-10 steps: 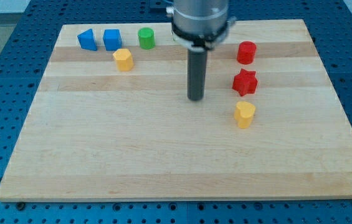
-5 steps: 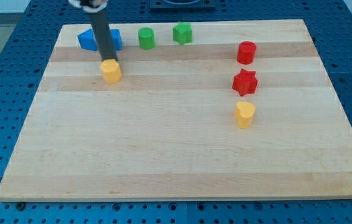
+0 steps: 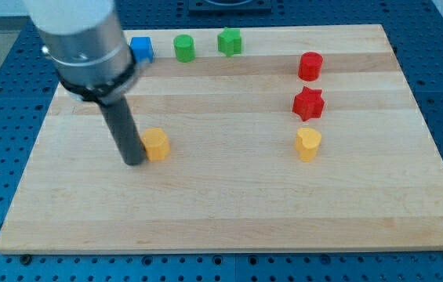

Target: Slide the yellow hexagon to the bottom side of the yellow heart

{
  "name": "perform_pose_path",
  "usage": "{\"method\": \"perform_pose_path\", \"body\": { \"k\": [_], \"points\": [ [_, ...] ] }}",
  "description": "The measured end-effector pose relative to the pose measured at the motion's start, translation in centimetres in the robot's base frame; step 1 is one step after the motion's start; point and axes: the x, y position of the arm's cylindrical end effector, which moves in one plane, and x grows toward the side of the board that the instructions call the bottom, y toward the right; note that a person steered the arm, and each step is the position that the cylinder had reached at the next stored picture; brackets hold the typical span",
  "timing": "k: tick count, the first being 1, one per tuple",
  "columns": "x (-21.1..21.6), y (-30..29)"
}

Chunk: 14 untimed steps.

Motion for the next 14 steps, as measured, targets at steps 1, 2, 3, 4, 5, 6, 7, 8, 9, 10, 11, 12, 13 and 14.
{"method": "perform_pose_path", "body": {
  "k": [1,2,3,4,5,6,7,8,9,10,11,12,13,14],
  "points": [
    [1.6,2.9],
    [-0.7,-1.3],
    [-3.5,-4.0],
    [-5.4,-1.5],
    [-0.8,1.1],
    [-0.3,4.7],
    [-2.2,4.8],
    [-1.9,8.4],
    [-1.2,14.0],
    [1.5,16.4],
    [1.9,15.7],
    [2.5,15.5],
    [3.4,15.6],
    [3.8,16.0]
  ]
}}
